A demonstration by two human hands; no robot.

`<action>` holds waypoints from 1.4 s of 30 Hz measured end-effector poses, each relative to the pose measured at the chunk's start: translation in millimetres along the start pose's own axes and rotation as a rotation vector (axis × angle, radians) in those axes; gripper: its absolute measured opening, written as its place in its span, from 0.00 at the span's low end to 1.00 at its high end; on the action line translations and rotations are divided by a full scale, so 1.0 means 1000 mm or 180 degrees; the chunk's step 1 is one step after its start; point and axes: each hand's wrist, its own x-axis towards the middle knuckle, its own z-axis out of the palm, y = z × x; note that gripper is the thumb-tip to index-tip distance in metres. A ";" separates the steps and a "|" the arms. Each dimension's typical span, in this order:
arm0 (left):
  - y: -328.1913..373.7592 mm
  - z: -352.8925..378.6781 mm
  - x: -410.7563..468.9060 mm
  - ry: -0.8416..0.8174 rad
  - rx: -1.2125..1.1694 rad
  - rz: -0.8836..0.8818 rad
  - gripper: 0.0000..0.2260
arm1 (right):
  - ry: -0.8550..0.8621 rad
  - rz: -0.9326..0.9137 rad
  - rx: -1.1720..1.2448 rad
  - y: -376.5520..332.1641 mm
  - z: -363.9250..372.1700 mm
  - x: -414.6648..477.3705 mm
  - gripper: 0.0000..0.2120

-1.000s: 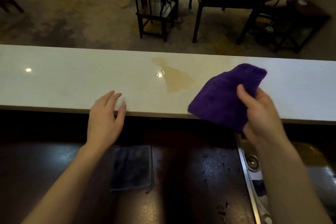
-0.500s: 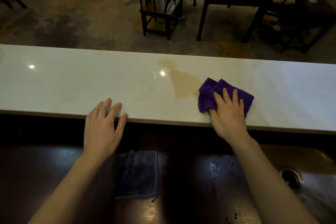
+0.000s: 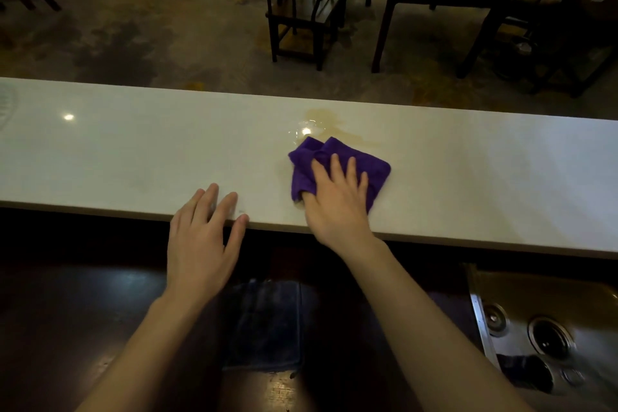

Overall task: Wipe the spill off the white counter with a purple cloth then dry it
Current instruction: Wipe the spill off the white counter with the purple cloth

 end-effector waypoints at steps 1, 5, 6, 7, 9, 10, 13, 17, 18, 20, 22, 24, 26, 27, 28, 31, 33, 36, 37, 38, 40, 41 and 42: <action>0.000 0.000 0.000 0.0003 0.0003 -0.0003 0.22 | -0.0025 -0.0037 -0.0025 -0.006 0.003 0.002 0.29; -0.001 0.002 0.000 0.0045 0.0001 0.0013 0.22 | -0.0075 -0.0232 -0.0271 -0.023 0.017 0.006 0.30; -0.001 0.002 0.000 0.0050 0.0008 0.0011 0.22 | -0.0097 -0.0358 -0.0364 -0.026 0.020 0.007 0.30; -0.002 0.003 0.000 0.0053 0.0014 0.0015 0.22 | -0.0137 -0.0520 -0.0488 -0.028 0.023 0.006 0.30; -0.003 0.003 -0.001 0.0055 0.0022 0.0034 0.22 | -0.0241 -0.0895 -0.0779 -0.026 0.027 0.007 0.29; -0.003 0.004 -0.001 0.0051 0.0033 0.0039 0.23 | -0.0280 -0.1042 -0.0871 -0.023 0.027 0.008 0.29; -0.002 0.003 -0.001 0.0047 0.0073 0.0034 0.23 | -0.0336 -0.1211 -0.0831 -0.008 0.020 0.013 0.28; -0.003 0.004 -0.001 0.0094 0.0082 0.0047 0.22 | -0.0354 -0.1115 -0.0851 0.017 0.003 0.017 0.28; -0.003 0.004 -0.001 0.0105 0.0084 0.0054 0.22 | -0.0348 -0.1021 -0.0857 0.025 -0.003 0.019 0.27; -0.003 0.005 -0.002 0.0115 0.0084 0.0058 0.22 | -0.0312 -0.0824 -0.0879 0.043 -0.013 0.020 0.27; -0.004 0.006 -0.002 0.0122 0.0066 0.0056 0.22 | -0.0281 -0.0653 -0.0877 0.062 -0.023 0.020 0.27; -0.004 0.007 -0.002 0.0130 0.0050 0.0046 0.22 | -0.0225 -0.0447 -0.0873 0.082 -0.031 0.021 0.27; -0.004 0.008 -0.002 0.0128 0.0052 0.0050 0.22 | -0.0155 -0.0158 -0.0847 0.101 -0.038 0.024 0.26; -0.004 0.008 -0.002 0.0131 0.0056 0.0056 0.22 | -0.0145 -0.0010 -0.0823 0.110 -0.042 0.027 0.26; -0.005 0.008 -0.002 0.0135 0.0062 0.0063 0.22 | -0.0133 0.0121 -0.0803 0.117 -0.045 0.030 0.26; -0.005 0.008 -0.002 0.0120 0.0076 0.0061 0.23 | -0.0021 0.0397 -0.0797 0.129 -0.049 0.040 0.26; -0.005 0.007 -0.002 0.0119 0.0076 0.0047 0.23 | 0.0059 0.0514 -0.0818 0.129 -0.049 0.047 0.26; -0.005 0.007 -0.001 0.0131 0.0089 0.0050 0.23 | 0.0141 0.0692 -0.0868 0.123 -0.047 0.057 0.27; -0.005 0.007 -0.001 0.0125 0.0103 0.0060 0.23 | 0.0157 0.0740 -0.0874 0.119 -0.047 0.062 0.27; -0.005 0.007 -0.001 0.0112 0.0114 0.0064 0.23 | 0.0170 0.0772 -0.0855 0.115 -0.046 0.066 0.27; -0.005 0.006 -0.001 0.0087 0.0131 0.0065 0.23 | 0.0186 0.0799 -0.0733 0.106 -0.043 0.078 0.27; -0.005 0.005 -0.001 0.0074 0.0143 0.0065 0.23 | 0.0191 0.0801 -0.0680 0.100 -0.041 0.085 0.27; -0.005 0.005 -0.001 0.0060 0.0156 0.0067 0.23 | 0.0192 0.0797 -0.0660 0.094 -0.038 0.092 0.27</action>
